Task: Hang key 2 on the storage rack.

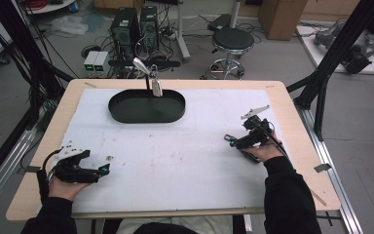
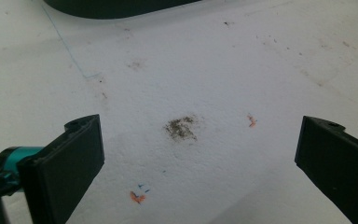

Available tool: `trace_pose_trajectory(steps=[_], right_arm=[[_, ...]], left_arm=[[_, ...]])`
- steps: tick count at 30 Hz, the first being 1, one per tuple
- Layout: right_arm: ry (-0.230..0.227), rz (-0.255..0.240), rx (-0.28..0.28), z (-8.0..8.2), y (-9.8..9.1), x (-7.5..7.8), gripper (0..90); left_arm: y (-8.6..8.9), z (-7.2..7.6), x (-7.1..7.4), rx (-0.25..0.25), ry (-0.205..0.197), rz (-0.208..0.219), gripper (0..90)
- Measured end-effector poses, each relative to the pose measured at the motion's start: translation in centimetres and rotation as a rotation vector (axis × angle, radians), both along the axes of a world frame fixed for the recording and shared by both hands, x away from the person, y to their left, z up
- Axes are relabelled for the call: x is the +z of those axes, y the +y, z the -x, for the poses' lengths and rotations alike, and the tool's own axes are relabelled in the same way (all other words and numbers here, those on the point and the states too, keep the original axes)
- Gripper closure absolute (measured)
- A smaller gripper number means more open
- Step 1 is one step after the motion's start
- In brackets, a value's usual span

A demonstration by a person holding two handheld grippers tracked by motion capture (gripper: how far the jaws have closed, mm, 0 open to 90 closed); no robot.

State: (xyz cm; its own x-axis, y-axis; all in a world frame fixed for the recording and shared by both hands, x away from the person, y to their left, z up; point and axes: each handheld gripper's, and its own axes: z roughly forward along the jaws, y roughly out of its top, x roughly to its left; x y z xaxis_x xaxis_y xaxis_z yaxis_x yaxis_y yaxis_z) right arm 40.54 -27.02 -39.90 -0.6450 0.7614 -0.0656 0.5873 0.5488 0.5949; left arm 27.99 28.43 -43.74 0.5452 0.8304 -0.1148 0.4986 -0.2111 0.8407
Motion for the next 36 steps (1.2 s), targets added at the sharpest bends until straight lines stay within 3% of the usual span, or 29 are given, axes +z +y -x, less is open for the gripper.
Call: trace_pose_trajectory(steps=[4, 8, 12, 16, 23, 25, 31, 36], right_arm=[[0.057, 0.037, 0.012, -1.0, 0.5, -0.6, 0.8], [0.120, 0.056, 0.037, -1.6, 0.4, -1.0, 7.0], [0.201, 0.064, 0.065, -2.1, 0.0, -1.3, 21.6], [0.238, 0.055, 0.090, -2.3, -0.1, -1.5, 36.5], [0.226, 0.125, 0.092, -2.4, 0.2, -1.9, 56.9], [0.249, 0.108, 0.094, -2.3, 0.2, -1.7, 71.4], [0.238, 0.124, 0.058, -2.0, 0.7, -1.7, 80.9], [0.228, 0.118, 0.053, -1.8, 0.7, -1.7, 82.2]], left_arm=[[-0.1, 0.0, 0.0, -0.005, 0.002, 0.000, 1.7], [-0.1, 0.1, 0.2, -0.009, -0.002, 0.021, 1.7], [-0.1, 0.1, 0.2, -0.013, 0.000, 0.026, 1.7], [-0.1, 0.0, 0.2, -0.015, 0.002, 0.026, 1.7], [-0.1, 0.0, 0.1, -0.018, 0.000, 0.032, 1.7], [0.0, 0.0, 0.2, -0.022, -0.001, 0.034, 1.7], [0.0, 0.0, 0.2, -0.026, -0.005, 0.039, 1.7], [0.0, 0.1, 0.2, -0.026, -0.007, 0.043, 1.7]])
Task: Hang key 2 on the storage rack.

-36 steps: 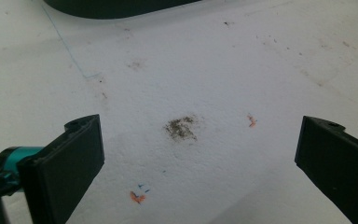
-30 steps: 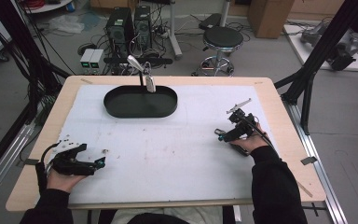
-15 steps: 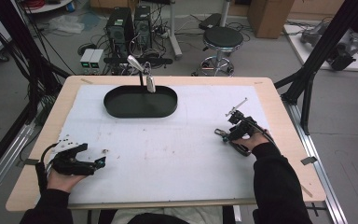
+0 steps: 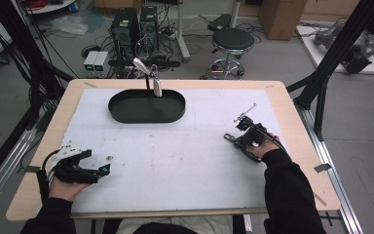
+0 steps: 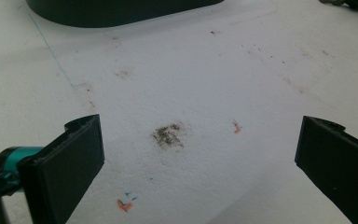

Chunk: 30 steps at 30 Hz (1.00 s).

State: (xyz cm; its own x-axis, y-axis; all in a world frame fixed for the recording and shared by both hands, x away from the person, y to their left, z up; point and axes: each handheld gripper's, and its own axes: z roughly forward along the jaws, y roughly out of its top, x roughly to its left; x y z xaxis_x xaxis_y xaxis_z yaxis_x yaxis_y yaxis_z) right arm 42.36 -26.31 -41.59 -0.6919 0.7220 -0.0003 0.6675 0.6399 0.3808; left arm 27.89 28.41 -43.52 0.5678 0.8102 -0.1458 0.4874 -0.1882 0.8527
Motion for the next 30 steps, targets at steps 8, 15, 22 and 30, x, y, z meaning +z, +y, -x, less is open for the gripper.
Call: trace_pose_trajectory(steps=[8, 15, 22, 30], right_arm=[[-0.019, -0.049, -0.029, 0.1, -0.7, 0.8, 82.6], [-0.054, -0.154, -0.059, 0.2, -1.9, 2.2, 82.6], [-0.152, -0.185, -0.049, 0.6, -2.0, 4.7, 82.6], [-0.224, -0.226, -0.042, 0.2, -1.4, 7.1, 82.5]], left_arm=[[0.1, 0.0, 0.0, 0.004, -0.001, -0.001, 1.7], [0.0, 0.0, 0.0, 0.004, 0.000, 0.001, 1.7], [0.0, -0.1, 0.0, 0.001, 0.002, -0.004, 1.7], [0.0, -0.2, -0.1, 0.002, 0.000, -0.009, 1.7]])
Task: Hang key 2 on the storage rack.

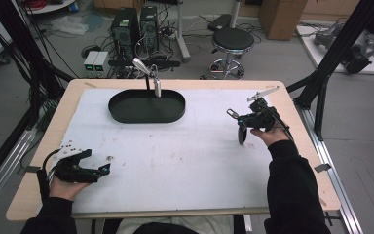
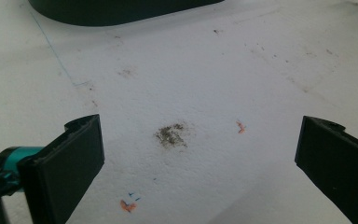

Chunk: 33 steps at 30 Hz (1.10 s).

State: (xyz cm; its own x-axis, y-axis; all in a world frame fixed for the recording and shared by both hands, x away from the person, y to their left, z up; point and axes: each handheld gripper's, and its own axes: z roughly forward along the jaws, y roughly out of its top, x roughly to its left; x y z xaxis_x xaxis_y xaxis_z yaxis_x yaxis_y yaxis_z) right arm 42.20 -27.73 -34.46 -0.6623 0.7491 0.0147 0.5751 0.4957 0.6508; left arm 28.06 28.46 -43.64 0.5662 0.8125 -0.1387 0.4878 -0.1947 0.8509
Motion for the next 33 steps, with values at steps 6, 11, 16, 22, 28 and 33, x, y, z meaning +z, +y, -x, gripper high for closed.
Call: trace_pose_trajectory(steps=[6, 11, 16, 22, 28, 33], right_arm=[[-0.001, 0.005, -0.001, -0.3, 0.9, 0.8, 82.5], [0.003, -0.011, 0.008, -0.7, 1.9, 1.5, 82.5], [-0.004, -0.016, 0.035, -1.1, 3.1, 2.4, 82.5], [-0.018, -0.017, 0.068, -1.6, 5.0, 3.4, 82.5], [-0.027, -0.016, 0.092, -2.1, 7.0, 3.8, 82.5], [-0.031, -0.016, 0.110, -2.5, 8.9, 4.4, 82.3]], left_arm=[[0.0, 0.0, 0.0, 0.001, -0.003, 0.004, 1.7], [-0.1, 0.0, 0.0, -0.008, -0.009, 0.013, 1.7], [0.0, 0.0, 0.0, -0.011, -0.009, 0.014, 1.7], [0.0, 0.0, 0.0, -0.010, -0.010, 0.011, 1.7], [-0.1, 0.0, 0.0, -0.014, -0.011, 0.013, 1.7], [-0.1, 0.0, 0.0, -0.017, -0.012, 0.013, 1.7]])
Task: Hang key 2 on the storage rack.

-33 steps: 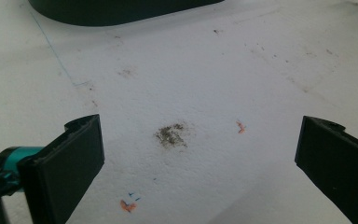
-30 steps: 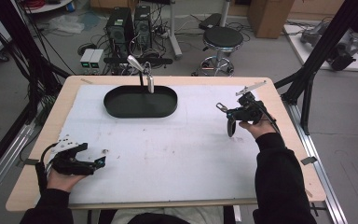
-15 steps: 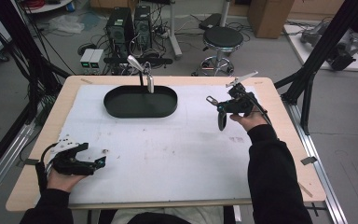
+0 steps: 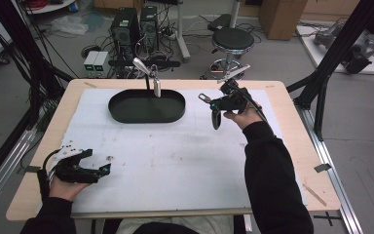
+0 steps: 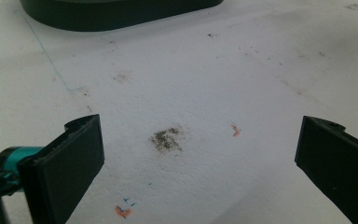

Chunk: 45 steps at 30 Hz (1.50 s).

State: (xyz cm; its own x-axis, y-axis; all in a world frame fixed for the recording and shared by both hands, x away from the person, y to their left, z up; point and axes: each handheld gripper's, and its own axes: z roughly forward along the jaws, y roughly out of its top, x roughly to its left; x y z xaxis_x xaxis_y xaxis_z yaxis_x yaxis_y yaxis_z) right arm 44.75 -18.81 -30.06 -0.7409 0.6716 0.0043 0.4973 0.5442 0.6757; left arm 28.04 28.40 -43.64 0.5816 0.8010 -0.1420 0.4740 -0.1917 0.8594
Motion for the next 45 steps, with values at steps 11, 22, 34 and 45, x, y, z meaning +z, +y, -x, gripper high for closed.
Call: trace_pose_trajectory(steps=[11, 22, 34, 45], right_arm=[[-0.009, -0.009, 0.007, -1.4, 2.5, 0.9, 82.2], [-0.035, -0.027, 0.014, -2.8, 4.4, 2.5, 82.1], [-0.048, -0.067, -0.002, -4.6, 5.9, 3.1, 82.1], [-0.060, -0.055, -0.019, -6.3, 8.0, 3.5, 82.0]], left_arm=[[0.0, 0.0, 0.0, -0.008, -0.001, -0.001, 1.7], [-0.1, -0.1, -0.1, -0.020, -0.002, -0.003, 1.7], [-0.4, -0.2, -0.2, -0.042, -0.001, -0.011, 1.7], [-0.5, -0.2, -0.3, -0.056, -0.003, -0.011, 1.7]])
